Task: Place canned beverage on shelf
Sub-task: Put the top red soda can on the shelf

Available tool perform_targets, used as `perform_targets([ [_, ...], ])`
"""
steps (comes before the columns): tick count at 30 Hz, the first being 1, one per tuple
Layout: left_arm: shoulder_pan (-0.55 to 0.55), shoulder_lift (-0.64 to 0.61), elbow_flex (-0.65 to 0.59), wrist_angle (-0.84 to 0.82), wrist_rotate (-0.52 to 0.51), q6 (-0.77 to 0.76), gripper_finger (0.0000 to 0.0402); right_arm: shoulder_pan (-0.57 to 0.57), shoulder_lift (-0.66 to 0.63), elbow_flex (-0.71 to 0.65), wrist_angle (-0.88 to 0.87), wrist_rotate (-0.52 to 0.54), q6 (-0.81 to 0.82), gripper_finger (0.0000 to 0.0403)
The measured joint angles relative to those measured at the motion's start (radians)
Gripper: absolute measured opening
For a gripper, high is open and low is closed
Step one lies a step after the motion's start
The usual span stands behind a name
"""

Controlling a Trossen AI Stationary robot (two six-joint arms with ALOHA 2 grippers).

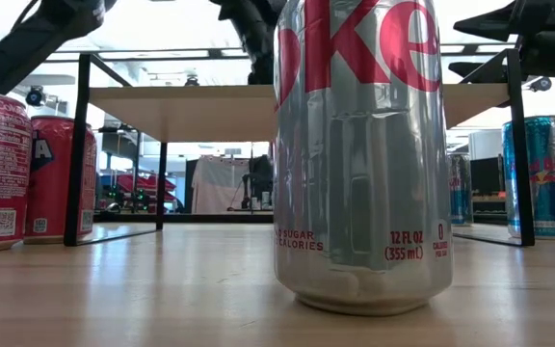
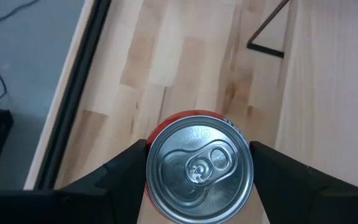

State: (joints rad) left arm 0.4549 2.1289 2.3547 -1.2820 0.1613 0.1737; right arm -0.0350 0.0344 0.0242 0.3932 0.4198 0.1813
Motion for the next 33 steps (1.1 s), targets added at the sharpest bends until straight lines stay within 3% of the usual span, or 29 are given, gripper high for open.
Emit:
perform_targets([
  [10, -0.037, -0.116, 0.001, -0.048, -0.067, -0.012, 0.0235, 0.0, 0.0, 0.0, 0.0, 0.0, 0.001, 0.037],
  [18, -0.091, -0.197, -0.001, -0.201, -0.074, -0.095, 0.0234, 0.0, 0.0, 0.0, 0.0, 0.0, 0.0, 0.037],
  [22, -0.146, -0.227, -0.001, -0.258, -0.087, -0.168, 0.0234, 0.0, 0.0, 0.0, 0.0, 0.0, 0.0, 0.037],
  [33, -0.358, -0.244, -0.034, -0.281, -0.271, -0.36, 0.0236, 0.0, 0.0, 0.0, 0.0, 0.0, 0.0, 0.037],
])
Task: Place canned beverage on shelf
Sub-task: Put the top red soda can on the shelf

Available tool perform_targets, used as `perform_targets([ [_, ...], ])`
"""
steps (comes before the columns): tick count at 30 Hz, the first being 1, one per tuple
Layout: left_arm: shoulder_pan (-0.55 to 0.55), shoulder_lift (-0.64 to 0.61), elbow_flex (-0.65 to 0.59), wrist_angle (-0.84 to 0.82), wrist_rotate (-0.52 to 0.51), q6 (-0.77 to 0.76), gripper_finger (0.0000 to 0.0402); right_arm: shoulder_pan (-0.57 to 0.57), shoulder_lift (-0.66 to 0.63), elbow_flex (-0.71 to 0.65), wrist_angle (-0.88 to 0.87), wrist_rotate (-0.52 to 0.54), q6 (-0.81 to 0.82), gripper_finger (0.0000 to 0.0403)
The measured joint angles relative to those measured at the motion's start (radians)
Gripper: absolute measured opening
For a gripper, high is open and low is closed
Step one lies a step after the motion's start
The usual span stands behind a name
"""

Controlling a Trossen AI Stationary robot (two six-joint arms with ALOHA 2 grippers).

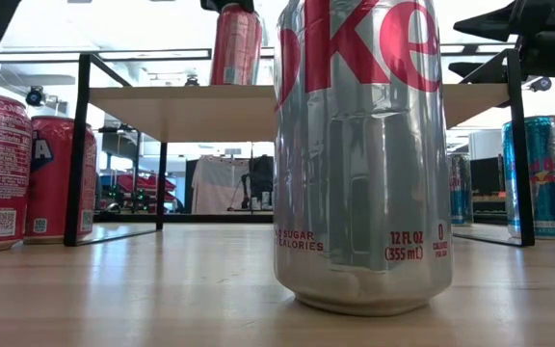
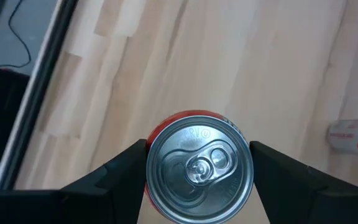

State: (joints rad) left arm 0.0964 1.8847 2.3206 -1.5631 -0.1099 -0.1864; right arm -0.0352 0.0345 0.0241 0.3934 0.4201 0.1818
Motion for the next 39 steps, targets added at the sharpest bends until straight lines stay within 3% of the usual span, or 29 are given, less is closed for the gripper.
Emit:
perform_targets([
  [11, -0.068, -0.046, -0.158, 0.11, -0.027, -0.148, 0.0237, 0.0, 0.0, 0.0, 0.0, 0.0, -0.001, 0.037],
  [22, -0.075, -0.209, -0.453, 0.318, -0.048, -0.225, 0.0238, 0.0, 0.0, 0.0, 0.0, 0.0, 0.0, 0.037],
  [32, -0.075, -0.227, -0.482, 0.328, -0.04, -0.243, 0.0241, 0.0, 0.0, 0.0, 0.0, 0.0, -0.001, 0.037],
  [39, -0.075, -0.227, -0.482, 0.332, -0.029, -0.36, 0.0281, 0.0, 0.0, 0.0, 0.0, 0.0, -0.001, 0.037],
])
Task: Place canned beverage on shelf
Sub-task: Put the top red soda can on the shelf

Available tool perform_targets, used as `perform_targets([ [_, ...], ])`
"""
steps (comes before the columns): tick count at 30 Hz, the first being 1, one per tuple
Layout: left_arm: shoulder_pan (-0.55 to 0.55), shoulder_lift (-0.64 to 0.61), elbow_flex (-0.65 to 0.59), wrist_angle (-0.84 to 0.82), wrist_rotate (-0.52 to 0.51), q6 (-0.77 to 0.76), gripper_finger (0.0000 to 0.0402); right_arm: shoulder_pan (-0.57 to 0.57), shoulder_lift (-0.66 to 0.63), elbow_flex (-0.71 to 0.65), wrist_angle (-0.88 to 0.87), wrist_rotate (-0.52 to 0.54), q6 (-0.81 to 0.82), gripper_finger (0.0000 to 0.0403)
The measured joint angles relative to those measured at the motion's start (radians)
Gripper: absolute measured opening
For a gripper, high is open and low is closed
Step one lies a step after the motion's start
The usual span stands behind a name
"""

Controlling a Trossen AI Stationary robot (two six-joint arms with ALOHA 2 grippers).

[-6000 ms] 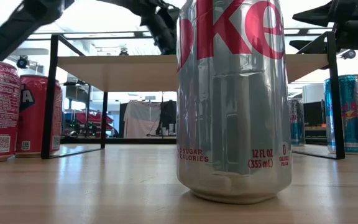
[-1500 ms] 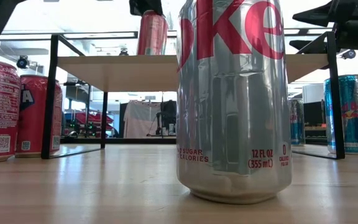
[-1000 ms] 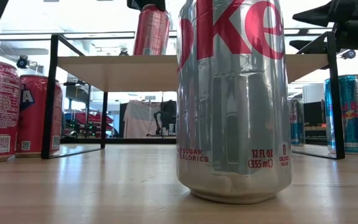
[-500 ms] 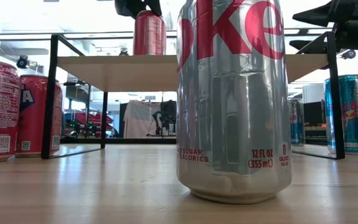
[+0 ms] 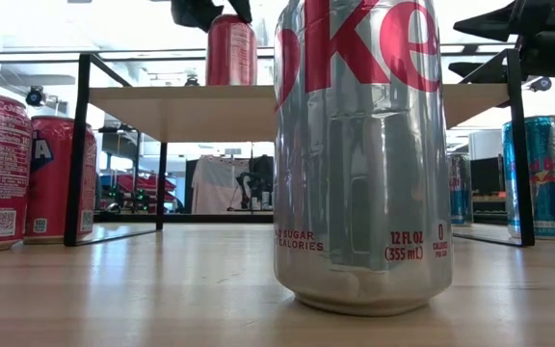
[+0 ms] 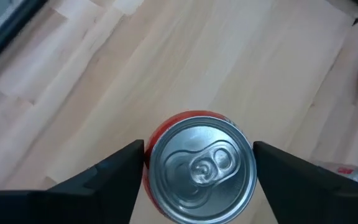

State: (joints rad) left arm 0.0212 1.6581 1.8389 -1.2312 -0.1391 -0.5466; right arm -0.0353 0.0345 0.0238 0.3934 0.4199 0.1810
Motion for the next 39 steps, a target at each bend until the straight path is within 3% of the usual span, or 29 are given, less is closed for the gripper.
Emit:
perform_targets([
  [28, 0.0, 0.002, 0.0, -0.028, -0.032, -0.558, 0.0298, 0.0, 0.0, 0.0, 0.0, 0.0, 0.0, 0.037],
  [39, -0.008, 0.003, 0.04, -0.029, -0.011, -0.636, 0.0298, 0.0, 0.0, 0.0, 0.0, 0.0, 0.001, 0.037],
])
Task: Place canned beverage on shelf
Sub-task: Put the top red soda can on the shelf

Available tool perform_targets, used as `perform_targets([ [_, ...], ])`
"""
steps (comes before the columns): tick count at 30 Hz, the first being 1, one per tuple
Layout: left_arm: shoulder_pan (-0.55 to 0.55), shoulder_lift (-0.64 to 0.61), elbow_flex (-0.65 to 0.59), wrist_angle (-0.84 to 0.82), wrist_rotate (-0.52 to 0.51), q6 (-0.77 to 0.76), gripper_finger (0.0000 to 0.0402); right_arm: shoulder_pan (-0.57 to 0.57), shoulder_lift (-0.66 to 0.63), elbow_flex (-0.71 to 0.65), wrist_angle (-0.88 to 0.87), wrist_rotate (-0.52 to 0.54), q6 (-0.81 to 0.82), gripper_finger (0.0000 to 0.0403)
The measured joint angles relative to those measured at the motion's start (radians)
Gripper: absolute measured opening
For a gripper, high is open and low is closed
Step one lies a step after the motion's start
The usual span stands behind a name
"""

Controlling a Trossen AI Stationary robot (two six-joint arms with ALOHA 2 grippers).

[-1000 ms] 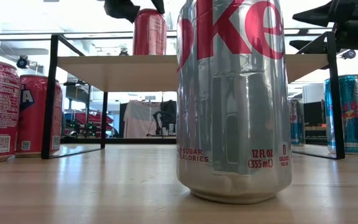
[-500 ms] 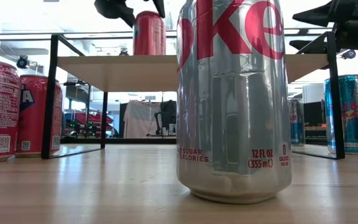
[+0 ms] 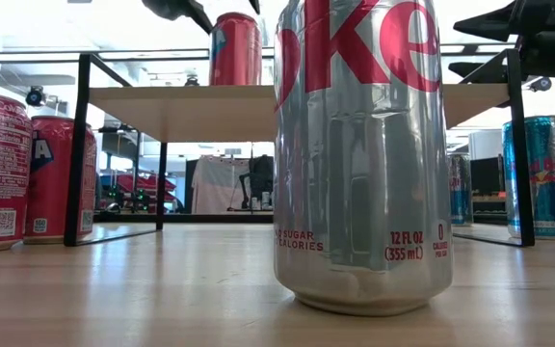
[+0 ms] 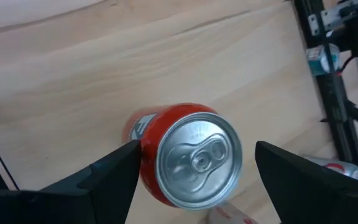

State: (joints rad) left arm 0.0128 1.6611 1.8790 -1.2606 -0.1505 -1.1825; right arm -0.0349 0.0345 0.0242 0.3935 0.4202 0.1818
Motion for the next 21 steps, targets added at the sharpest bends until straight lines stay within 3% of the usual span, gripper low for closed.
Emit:
perform_targets([
  [4, -0.002, 0.0, 0.024, -0.018, -0.014, -0.007, 0.0298, 0.0, 0.0, 0.0, 0.0, 0.0, 0.0, 0.037],
  [8, -0.02, 0.0, 0.106, -0.136, -0.111, 0.053, 0.0298, 0.0, 0.0, 0.0, 0.0, 0.0, 0.0, 0.037],
  [12, -0.062, 0.005, 0.182, -0.272, -0.232, 0.26, 0.0297, 0.0, 0.0, 0.0, 0.0, 0.0, 0.0, 0.037],
  [16, -0.146, 0.006, 0.178, -0.262, -0.322, 0.544, 0.0297, 0.0, 0.0, 0.0, 0.0, 0.0, -0.001, 0.037],
  [21, -0.258, 0.006, 0.131, -0.185, -0.489, 0.643, 0.0297, 0.0, 0.0, 0.0, 0.0, 0.0, 0.0, 0.037],
])
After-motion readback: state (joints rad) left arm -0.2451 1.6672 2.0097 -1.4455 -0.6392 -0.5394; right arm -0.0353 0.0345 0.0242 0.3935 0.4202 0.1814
